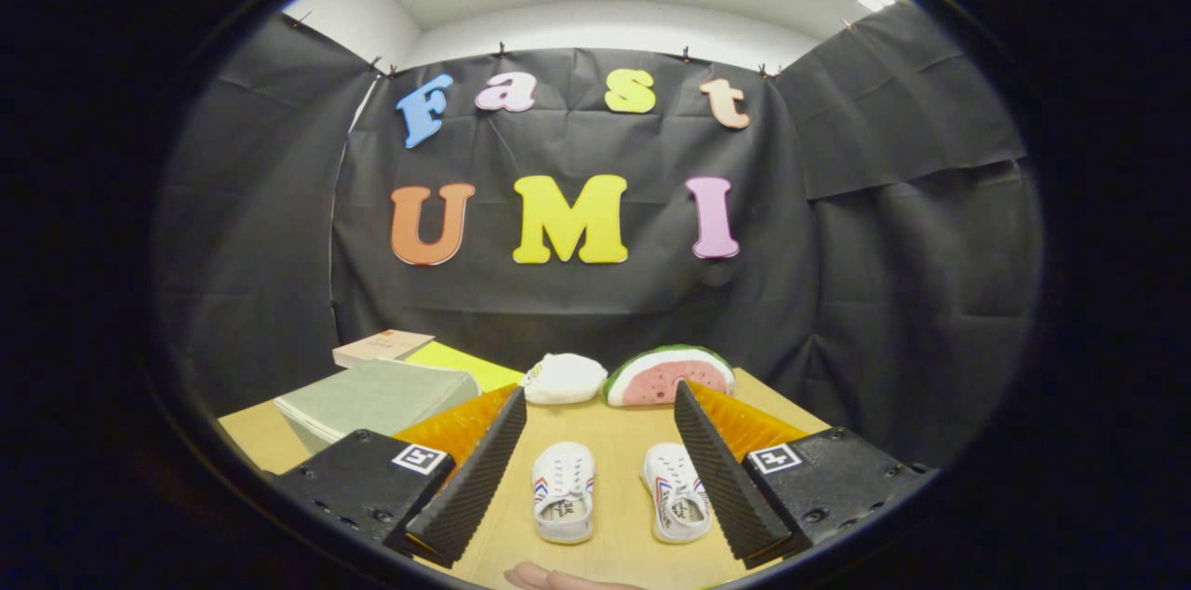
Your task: Open the storage box then place both shoes into the box .Put the left shoe in first, then the right shoe, with the right side of both shoes facing outward in a uniform manner.
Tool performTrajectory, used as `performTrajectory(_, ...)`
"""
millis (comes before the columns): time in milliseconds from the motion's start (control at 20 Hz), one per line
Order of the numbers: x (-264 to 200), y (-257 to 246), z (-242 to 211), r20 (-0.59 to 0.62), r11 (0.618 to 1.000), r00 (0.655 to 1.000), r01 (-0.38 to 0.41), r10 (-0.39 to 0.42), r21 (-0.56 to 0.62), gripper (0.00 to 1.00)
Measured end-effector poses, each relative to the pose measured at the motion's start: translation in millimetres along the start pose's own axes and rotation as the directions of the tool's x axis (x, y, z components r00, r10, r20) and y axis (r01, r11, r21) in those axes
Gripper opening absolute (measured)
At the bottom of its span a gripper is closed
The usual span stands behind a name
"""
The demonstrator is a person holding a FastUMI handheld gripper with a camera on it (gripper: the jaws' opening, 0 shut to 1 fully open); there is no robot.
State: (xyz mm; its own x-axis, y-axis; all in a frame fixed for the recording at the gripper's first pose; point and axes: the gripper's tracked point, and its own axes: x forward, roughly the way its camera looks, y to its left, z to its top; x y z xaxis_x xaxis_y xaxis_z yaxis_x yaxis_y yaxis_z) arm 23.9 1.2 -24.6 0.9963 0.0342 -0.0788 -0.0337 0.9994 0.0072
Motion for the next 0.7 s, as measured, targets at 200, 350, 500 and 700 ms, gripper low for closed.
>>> performTrajectory(200,39.5,14.1,-17.0,-0.103,0.992,0.989,-0.098,0.106,0.079,1.0)
performTrajectory(350,75.6,27.2,-27.2,-0.181,0.967,0.96,-0.182,0.214,0.178,1.0)
performTrajectory(500,111.2,43.5,-39.1,-0.259,0.923,0.904,-0.269,0.341,0.275,1.0)
performTrajectory(700,154.3,72.0,-54.5,-0.316,0.818,0.793,-0.357,0.521,0.452,1.0)
